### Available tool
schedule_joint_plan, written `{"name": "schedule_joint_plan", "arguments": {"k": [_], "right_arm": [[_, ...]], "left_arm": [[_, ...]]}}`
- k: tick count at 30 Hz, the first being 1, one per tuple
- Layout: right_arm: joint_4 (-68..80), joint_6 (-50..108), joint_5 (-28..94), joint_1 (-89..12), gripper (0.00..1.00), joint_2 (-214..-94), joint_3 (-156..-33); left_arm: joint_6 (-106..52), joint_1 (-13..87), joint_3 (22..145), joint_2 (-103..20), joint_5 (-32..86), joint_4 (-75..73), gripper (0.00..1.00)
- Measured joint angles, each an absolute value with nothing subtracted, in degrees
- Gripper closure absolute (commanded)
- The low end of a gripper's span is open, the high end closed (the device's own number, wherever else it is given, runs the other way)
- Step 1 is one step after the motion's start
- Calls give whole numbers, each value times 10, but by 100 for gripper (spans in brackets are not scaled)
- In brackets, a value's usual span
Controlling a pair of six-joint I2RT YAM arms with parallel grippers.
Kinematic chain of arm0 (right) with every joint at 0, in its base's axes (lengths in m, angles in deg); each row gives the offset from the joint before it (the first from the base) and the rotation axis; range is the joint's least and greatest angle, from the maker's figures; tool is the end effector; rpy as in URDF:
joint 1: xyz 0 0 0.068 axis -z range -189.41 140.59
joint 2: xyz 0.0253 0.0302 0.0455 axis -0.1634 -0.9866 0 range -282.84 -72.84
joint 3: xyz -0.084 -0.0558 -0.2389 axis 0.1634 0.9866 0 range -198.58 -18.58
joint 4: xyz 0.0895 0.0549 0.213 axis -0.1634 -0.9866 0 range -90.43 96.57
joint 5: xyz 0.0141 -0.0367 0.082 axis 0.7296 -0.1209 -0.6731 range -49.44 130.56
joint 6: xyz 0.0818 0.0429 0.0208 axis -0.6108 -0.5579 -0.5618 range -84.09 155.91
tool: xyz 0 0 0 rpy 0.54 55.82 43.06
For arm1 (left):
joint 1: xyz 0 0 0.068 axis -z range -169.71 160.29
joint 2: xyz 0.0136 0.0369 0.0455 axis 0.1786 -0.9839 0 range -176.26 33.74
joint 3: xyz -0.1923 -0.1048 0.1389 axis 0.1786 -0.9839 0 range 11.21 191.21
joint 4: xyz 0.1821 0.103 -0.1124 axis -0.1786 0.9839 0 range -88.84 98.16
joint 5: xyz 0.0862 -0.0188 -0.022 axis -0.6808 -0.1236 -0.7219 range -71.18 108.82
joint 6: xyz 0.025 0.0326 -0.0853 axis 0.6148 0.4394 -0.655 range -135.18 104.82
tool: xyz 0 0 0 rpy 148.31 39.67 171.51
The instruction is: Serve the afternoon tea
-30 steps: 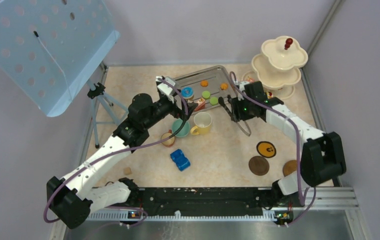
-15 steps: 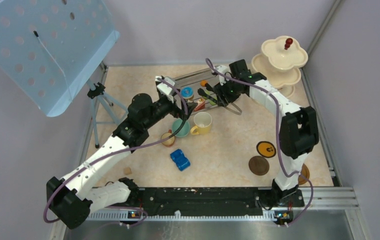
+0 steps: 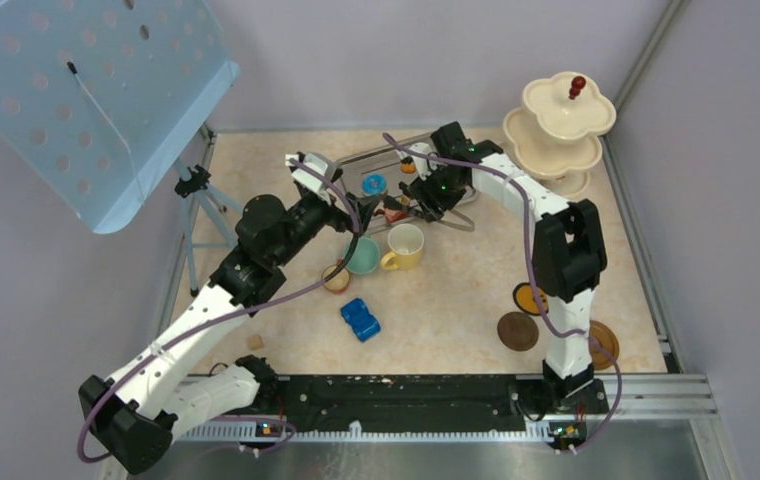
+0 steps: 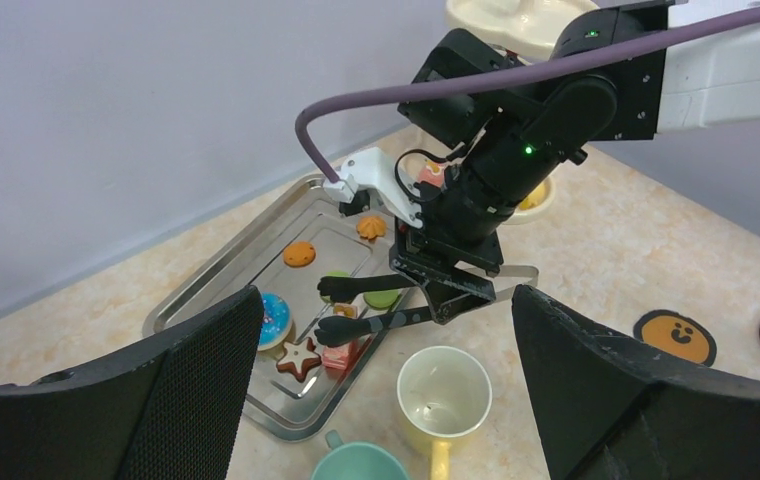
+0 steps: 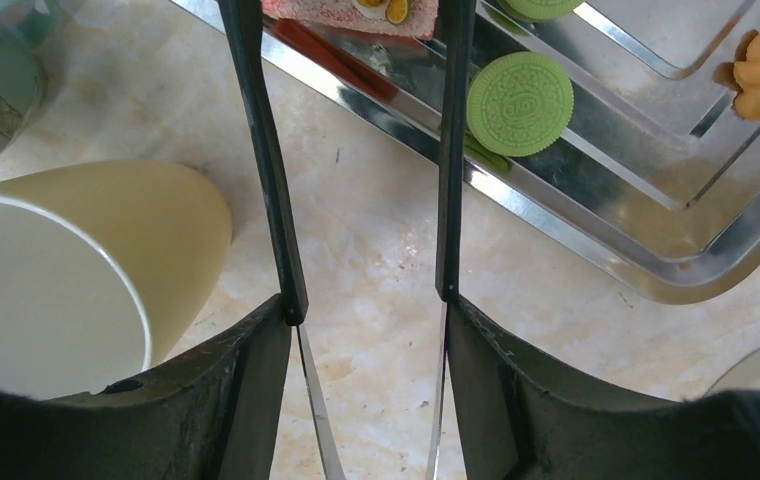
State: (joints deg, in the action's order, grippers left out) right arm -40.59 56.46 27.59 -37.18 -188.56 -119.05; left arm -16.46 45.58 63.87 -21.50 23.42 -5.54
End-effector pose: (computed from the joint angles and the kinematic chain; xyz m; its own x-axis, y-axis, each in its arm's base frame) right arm 0.3703 0.2169 0.1995 -0.5425 -0.6725 -0.5034 -0.7866 0.6170 0.0236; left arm 0.2067 -0.1546 0.3805 0.0443 -0.0588 -0.9973 0.6424 0.7662 -0.0166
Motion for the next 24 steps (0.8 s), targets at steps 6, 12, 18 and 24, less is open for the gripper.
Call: {"name": "schedule_joint_plan", "arguments": {"k": [6, 12, 18, 24], "right_arm": [[-419, 567, 305, -374, 43, -1906, -1200], [-430, 569, 320, -378, 42, -1923, -1204], [-425, 574, 323, -390, 42, -1937, -1218], [-426, 588, 327, -394, 40, -1937, -1218]], "left_arm": [[-165, 456, 633, -214, 223, -57, 1], [-165, 456, 631, -214, 222, -58, 1], [-165, 456, 631, -214, 222, -58, 1], [-165, 456, 631, -214, 222, -58, 1]]}}
